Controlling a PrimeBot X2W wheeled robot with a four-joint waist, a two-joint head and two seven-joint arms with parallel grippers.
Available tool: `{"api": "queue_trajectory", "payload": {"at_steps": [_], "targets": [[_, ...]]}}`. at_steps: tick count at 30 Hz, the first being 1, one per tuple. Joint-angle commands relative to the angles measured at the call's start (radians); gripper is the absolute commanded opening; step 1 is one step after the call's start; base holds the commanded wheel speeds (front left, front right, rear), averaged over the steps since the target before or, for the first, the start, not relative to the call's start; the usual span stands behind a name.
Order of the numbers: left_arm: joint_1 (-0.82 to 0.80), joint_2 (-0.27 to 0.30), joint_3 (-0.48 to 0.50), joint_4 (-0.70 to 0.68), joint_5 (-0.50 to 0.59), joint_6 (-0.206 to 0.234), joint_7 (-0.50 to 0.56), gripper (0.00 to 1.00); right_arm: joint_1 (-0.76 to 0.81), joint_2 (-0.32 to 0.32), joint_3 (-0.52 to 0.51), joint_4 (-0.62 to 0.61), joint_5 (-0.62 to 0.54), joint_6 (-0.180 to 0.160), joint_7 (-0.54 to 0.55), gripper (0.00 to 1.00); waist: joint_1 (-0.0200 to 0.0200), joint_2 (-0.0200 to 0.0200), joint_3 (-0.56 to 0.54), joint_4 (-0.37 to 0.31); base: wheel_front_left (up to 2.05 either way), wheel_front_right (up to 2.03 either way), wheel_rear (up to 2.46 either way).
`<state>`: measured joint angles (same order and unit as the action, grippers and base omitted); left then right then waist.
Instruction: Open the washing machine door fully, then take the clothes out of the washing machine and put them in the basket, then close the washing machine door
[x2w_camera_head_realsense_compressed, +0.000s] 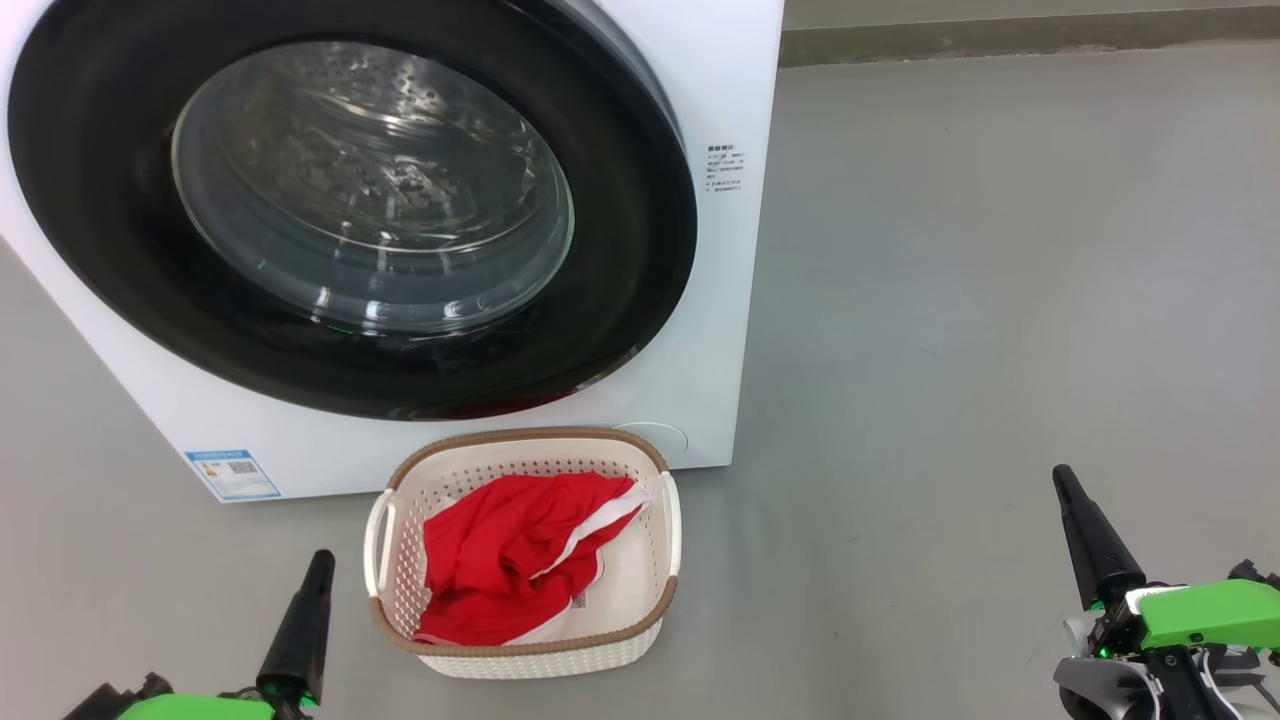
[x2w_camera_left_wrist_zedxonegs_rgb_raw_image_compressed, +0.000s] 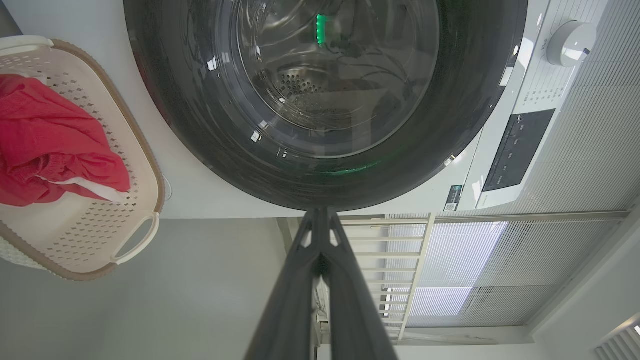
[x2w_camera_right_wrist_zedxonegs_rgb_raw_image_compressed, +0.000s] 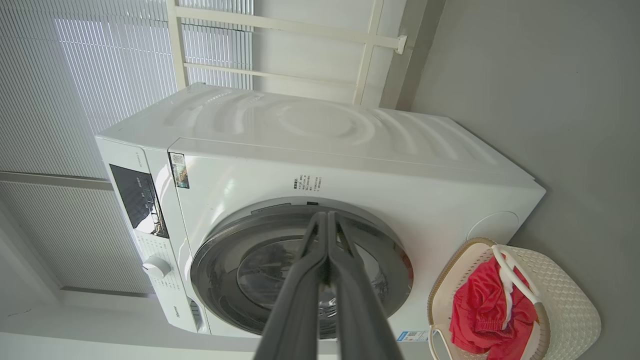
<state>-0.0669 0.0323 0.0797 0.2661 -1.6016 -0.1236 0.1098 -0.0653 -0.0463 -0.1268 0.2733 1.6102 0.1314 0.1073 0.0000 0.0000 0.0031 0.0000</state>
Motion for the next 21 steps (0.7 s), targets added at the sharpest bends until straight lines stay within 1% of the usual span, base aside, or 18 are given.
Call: {"api": "queue_trajectory", "payload": {"at_steps": [1, 21], "targets": [[-0.041, 0.018, 0.034, -0.021, -0.007, -0.007, 0.003, 0.0, -0.042, -0.005, 0.014, -0.029, -0.001, -0.001, 0.005, 0.0, 0.0, 0.0, 0.0, 0.0, 0.0, 0.0, 0.0], [-0.041, 0.018, 0.034, -0.021, -0.007, -0.007, 0.003, 0.0, -0.043, -0.005, 0.014, -0.029, -0.001, -0.001, 0.006, 0.0, 0.0, 0.0, 0.0, 0.0, 0.0, 0.0, 0.0]]}}
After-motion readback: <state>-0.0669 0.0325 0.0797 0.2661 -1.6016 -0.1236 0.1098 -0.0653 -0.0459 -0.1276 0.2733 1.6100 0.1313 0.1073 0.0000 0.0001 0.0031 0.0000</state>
